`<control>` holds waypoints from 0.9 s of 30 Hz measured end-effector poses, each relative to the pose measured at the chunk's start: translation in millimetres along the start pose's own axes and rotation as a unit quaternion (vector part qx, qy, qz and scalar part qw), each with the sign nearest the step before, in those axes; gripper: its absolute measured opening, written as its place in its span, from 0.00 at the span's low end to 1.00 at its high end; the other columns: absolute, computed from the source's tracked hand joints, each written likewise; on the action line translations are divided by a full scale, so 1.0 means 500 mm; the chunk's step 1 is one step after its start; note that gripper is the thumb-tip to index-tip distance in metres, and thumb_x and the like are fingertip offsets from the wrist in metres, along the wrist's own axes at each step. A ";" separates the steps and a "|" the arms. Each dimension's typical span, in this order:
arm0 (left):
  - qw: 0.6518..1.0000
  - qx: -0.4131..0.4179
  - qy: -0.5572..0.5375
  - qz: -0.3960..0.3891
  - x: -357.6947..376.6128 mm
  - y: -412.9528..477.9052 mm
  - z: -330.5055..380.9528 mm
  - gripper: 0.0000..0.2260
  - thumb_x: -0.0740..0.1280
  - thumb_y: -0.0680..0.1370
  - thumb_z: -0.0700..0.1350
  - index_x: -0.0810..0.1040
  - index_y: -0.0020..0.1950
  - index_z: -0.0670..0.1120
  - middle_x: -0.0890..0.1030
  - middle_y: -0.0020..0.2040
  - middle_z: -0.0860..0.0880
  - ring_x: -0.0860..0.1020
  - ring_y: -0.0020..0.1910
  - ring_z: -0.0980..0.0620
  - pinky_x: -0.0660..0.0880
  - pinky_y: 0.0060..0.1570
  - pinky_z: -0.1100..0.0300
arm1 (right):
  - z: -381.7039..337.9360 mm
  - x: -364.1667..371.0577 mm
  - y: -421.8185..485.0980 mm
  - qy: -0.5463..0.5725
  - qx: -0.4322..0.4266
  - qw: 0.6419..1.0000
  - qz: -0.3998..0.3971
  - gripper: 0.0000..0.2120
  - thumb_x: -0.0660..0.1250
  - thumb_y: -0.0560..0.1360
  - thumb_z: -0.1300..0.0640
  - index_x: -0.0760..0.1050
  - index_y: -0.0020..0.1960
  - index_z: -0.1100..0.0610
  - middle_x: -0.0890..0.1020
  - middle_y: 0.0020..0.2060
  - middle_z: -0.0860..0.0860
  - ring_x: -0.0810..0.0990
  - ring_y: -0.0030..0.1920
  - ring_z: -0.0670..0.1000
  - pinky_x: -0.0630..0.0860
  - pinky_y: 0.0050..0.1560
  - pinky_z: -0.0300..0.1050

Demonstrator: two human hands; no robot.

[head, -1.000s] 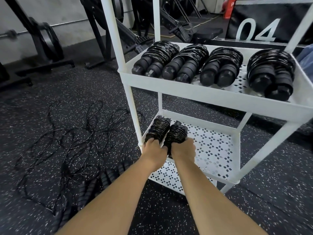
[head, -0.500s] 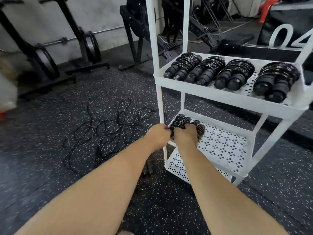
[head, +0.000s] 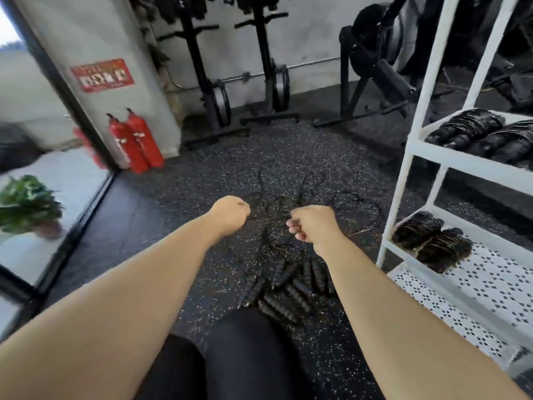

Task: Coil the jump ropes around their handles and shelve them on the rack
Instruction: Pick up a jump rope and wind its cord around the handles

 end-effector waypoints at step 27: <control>0.942 -0.273 -0.112 -0.161 0.433 0.433 -0.525 0.23 0.71 0.77 0.48 0.72 0.67 0.39 0.76 0.55 0.45 0.73 0.50 0.48 0.70 0.49 0.60 | 0.398 0.255 0.556 -0.154 0.110 0.981 0.034 0.11 0.60 0.75 0.65 0.78 0.40 0.57 0.82 0.32 0.52 0.77 0.29 0.48 0.73 0.32 0.42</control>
Point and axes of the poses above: each hand's wrist, its own y-axis towards the middle knuckle, its own x-axis out of the palm, z = x × y, the point moved 1 cm from there along y, towards the middle knuckle
